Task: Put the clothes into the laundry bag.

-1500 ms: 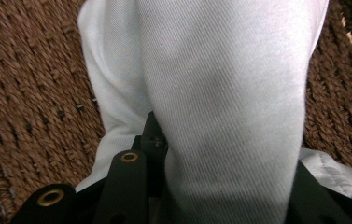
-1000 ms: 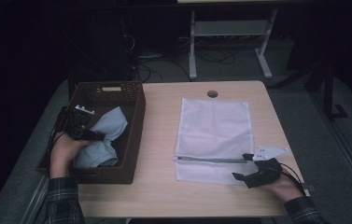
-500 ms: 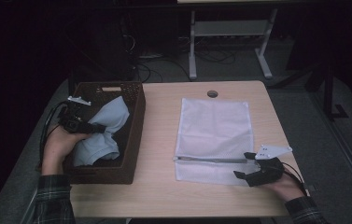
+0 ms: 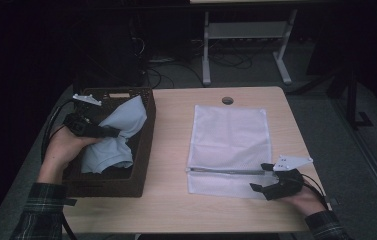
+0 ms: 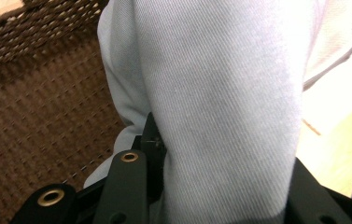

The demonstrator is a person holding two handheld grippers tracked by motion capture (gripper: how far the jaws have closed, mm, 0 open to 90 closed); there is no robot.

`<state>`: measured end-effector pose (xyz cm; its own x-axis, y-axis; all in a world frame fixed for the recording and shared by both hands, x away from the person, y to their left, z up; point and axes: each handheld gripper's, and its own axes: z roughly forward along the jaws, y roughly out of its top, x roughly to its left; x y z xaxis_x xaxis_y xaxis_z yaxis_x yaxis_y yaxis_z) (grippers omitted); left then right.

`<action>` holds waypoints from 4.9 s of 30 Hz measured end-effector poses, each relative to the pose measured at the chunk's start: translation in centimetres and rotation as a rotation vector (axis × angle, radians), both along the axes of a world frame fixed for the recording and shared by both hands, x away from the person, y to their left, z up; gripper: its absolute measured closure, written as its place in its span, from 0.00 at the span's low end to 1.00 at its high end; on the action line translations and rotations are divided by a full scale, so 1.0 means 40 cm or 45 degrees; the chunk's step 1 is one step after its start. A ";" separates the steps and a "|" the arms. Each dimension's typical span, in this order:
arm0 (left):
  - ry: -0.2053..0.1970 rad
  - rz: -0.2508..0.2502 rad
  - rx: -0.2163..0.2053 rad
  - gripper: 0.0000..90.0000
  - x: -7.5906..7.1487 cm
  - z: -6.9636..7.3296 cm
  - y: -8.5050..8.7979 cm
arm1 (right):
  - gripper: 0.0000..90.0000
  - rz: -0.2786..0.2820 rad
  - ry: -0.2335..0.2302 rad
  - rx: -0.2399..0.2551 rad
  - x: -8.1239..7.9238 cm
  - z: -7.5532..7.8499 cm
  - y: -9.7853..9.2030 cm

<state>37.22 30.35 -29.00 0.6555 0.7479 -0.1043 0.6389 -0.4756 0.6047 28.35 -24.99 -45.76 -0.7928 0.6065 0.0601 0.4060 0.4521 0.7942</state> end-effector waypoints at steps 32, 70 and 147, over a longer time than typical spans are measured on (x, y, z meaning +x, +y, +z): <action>-0.094 -0.314 0.025 0.72 -0.067 0.101 -0.288 | 0.17 0.008 0.004 0.009 -0.001 0.000 0.000; -0.004 -0.500 0.098 0.72 -0.159 -0.071 -0.481 | 0.17 0.062 0.000 0.003 0.002 0.005 0.012; 0.099 -0.354 0.098 0.72 -0.131 -0.224 -0.428 | 0.79 0.436 0.041 -0.125 0.165 -0.040 0.157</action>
<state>31.98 13.25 -37.95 0.8284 0.5488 -0.1124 0.5211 -0.6812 0.5142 34.96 -18.73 -47.36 -0.9497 0.3103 0.0428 0.2419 0.6398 0.7295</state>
